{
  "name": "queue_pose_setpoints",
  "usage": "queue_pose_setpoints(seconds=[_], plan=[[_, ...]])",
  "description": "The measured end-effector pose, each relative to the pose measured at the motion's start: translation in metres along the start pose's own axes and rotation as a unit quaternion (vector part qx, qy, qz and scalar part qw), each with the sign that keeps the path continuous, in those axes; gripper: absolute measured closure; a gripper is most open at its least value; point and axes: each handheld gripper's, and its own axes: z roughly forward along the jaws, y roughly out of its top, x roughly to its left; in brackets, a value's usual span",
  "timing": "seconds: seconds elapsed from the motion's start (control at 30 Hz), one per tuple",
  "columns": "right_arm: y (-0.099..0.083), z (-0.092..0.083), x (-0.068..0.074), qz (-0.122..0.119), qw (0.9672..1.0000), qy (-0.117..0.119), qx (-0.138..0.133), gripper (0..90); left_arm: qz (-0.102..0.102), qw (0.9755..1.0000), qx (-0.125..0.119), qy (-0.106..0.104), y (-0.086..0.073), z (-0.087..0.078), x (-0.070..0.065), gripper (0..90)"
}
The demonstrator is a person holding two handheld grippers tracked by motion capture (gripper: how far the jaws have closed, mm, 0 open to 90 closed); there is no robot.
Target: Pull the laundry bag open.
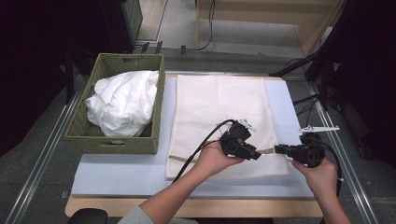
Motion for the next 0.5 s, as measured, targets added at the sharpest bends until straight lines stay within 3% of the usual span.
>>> queue_pose_setpoints(seconds=[0.5], plan=[[0.001,-0.002,0.002,-0.006,1.0000,-0.004,-0.003,83.7,-0.007,0.9995,0.025,0.016,0.009,0.029,0.004,75.7]])
